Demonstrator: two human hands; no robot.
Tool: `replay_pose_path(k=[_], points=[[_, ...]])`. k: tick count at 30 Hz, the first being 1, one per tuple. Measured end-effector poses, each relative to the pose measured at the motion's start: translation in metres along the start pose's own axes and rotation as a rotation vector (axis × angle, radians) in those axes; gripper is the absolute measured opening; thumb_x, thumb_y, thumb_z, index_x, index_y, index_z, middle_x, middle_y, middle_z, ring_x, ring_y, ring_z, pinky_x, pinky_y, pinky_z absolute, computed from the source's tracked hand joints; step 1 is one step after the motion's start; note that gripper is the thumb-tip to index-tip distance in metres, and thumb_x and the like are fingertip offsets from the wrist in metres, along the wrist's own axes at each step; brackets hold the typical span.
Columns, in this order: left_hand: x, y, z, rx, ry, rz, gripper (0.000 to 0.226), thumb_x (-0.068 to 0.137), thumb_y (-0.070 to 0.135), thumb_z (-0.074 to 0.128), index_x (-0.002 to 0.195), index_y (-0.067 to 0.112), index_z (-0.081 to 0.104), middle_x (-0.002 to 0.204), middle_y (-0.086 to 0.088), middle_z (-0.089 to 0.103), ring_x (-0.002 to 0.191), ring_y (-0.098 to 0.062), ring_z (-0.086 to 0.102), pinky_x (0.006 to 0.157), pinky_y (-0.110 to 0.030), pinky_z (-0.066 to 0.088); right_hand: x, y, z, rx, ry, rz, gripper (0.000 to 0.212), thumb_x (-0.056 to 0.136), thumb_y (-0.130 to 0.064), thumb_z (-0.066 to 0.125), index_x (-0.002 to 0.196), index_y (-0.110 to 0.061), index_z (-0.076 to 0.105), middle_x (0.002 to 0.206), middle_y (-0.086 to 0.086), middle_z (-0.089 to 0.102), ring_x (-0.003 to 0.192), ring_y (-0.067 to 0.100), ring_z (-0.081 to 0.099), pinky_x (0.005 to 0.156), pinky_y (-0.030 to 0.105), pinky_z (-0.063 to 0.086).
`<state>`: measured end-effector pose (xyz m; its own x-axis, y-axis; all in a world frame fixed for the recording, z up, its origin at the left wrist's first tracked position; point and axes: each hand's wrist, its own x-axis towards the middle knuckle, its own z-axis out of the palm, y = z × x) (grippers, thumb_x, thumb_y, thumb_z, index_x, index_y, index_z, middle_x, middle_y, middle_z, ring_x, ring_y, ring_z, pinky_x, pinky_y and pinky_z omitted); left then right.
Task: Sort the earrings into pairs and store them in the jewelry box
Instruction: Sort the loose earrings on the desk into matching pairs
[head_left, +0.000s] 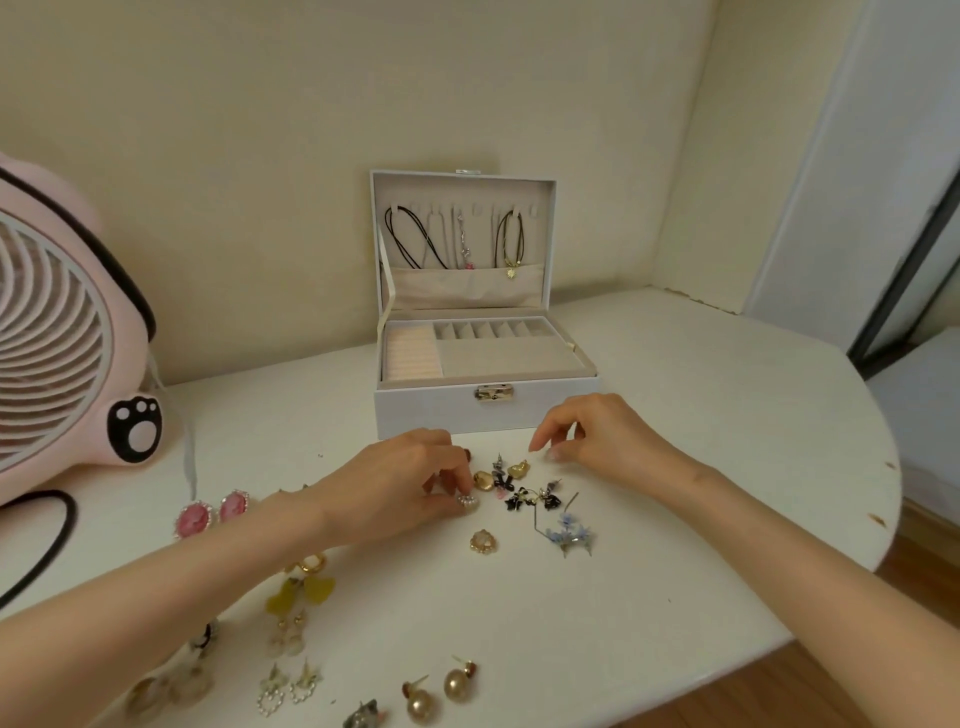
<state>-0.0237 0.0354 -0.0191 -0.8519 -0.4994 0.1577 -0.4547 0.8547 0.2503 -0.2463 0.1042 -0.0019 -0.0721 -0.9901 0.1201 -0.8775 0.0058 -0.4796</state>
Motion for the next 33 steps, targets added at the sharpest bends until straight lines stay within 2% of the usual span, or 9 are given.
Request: replay_pose_path(k=[5,11,14,17,20,22,24,28,33], points=[[0.0,0.001,-0.006,-0.005,-0.007,0.011,0.012,0.089,0.032,0.057,0.1,0.03,0.062,0.092,0.019,0.051,0.079,0.006,0.046,0.074,-0.016,0.043,0.006,-0.01,0.014,-0.017,-0.074,-0.043,0.013,0.076,-0.017,0.076,0.087,-0.023,0.072,0.08,-0.01,0.059,0.065,0.003,0.05,0.069,0.024,0.045],[-0.004,-0.014,-0.017,-0.03,0.08,-0.033,0.011,0.09,0.022,0.058,0.098,0.025,0.063,0.092,0.016,0.056,0.076,-0.002,0.052,0.071,-0.019,0.045,0.012,-0.007,0.012,0.013,-0.116,-0.043,0.01,0.076,-0.019,0.077,0.074,-0.022,0.067,0.082,-0.008,0.063,0.07,0.003,0.055,0.064,0.016,0.041],[-0.009,-0.019,-0.024,-0.055,0.144,-0.064,0.01,0.09,0.018,0.058,0.095,0.023,0.063,0.088,0.014,0.057,0.073,-0.001,0.052,0.062,-0.009,0.042,0.015,-0.009,0.009,0.068,-0.104,-0.009,0.006,0.076,-0.015,0.076,0.074,-0.012,0.071,0.075,-0.009,0.066,0.068,0.001,0.059,0.063,0.015,0.046],[-0.011,-0.019,-0.029,-0.089,0.197,-0.102,0.009,0.09,0.018,0.058,0.096,0.022,0.062,0.088,0.014,0.056,0.077,-0.003,0.053,0.056,-0.006,0.042,0.015,-0.023,0.001,0.25,-0.073,0.009,0.008,0.077,-0.009,0.075,0.075,-0.004,0.068,0.073,0.002,0.069,0.065,0.007,0.064,0.063,0.016,0.052],[-0.015,-0.016,-0.032,-0.115,0.264,-0.086,0.017,0.086,0.026,0.062,0.101,0.029,0.053,0.093,0.017,0.057,0.084,0.0,0.052,0.062,-0.008,0.041,0.015,-0.049,-0.004,0.525,-0.101,-0.032,0.011,0.076,-0.001,0.073,0.078,0.002,0.063,0.077,0.016,0.071,0.065,0.017,0.069,0.062,0.021,0.056],[-0.017,-0.012,-0.031,-0.104,0.288,-0.067,0.03,0.082,0.035,0.065,0.105,0.03,0.047,0.096,0.02,0.055,0.088,0.004,0.05,0.067,-0.009,0.038,0.019,-0.066,0.0,0.572,-0.138,-0.049,0.01,0.077,0.001,0.072,0.081,0.001,0.064,0.078,0.018,0.07,0.064,0.018,0.068,0.062,0.023,0.057],[-0.018,-0.007,-0.029,-0.104,0.31,-0.073,0.032,0.08,0.037,0.067,0.103,0.028,0.046,0.092,0.02,0.055,0.084,0.006,0.052,0.064,-0.009,0.039,0.024,-0.079,0.009,0.564,-0.162,-0.059,0.007,0.077,-0.002,0.073,0.08,-0.003,0.067,0.074,0.014,0.07,0.063,0.016,0.067,0.063,0.024,0.057],[-0.022,-0.009,-0.03,-0.264,0.385,-0.168,0.022,0.083,0.021,0.067,0.095,0.02,0.049,0.077,0.011,0.065,0.068,0.002,0.059,0.055,-0.013,0.046,0.03,-0.087,0.021,0.638,-0.196,-0.055,0.011,0.078,-0.009,0.074,0.084,-0.002,0.07,0.07,0.007,0.069,0.059,0.009,0.064,0.059,0.018,0.053],[-0.031,-0.018,-0.039,-0.352,0.287,-0.242,0.021,0.082,0.017,0.067,0.098,0.019,0.052,0.07,0.01,0.071,0.063,-0.002,0.064,0.057,-0.016,0.048,0.034,-0.092,0.032,0.712,-0.233,-0.022,0.018,0.076,-0.009,0.075,0.09,0.001,0.071,0.077,0.009,0.07,0.06,0.007,0.064,0.059,0.016,0.052]])
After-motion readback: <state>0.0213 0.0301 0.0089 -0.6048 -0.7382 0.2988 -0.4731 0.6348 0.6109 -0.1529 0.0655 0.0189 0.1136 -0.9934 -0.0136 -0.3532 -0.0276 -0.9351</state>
